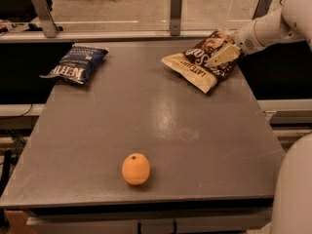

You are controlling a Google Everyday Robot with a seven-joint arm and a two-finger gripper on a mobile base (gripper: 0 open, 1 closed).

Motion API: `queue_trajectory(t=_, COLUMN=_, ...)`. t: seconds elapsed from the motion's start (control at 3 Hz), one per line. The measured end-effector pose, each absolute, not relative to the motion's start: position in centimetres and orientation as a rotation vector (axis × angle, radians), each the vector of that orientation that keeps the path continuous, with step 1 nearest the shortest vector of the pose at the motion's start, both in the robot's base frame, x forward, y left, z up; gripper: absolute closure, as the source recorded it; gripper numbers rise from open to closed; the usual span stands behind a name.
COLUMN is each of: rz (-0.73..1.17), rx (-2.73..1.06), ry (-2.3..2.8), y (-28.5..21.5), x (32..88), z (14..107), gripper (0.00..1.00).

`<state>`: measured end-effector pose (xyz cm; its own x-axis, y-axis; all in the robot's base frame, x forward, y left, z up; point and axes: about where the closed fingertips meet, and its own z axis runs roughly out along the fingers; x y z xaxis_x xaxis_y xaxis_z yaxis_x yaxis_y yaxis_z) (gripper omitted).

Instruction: Move brown chip bag near orange

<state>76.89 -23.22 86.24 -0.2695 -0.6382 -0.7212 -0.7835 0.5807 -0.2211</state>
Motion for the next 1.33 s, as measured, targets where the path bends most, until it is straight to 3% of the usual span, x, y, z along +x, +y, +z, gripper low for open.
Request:
queue_trajectory(t=0.67, rz=0.226, rx=-1.219, ry=1.894, y=-21.0, x=72.8, z=92.0, gripper=0.88)
queue_trajectory(t=1.0, rz=0.298, rx=-1.313, ry=1.824, y=-18.5, x=68.4, z=94.9, gripper=1.00)
queue_trajectory(t=1.33, rz=0.418, rx=-1.418, ry=1.799, y=-15.6, x=63.9, z=94.8, gripper=1.00)
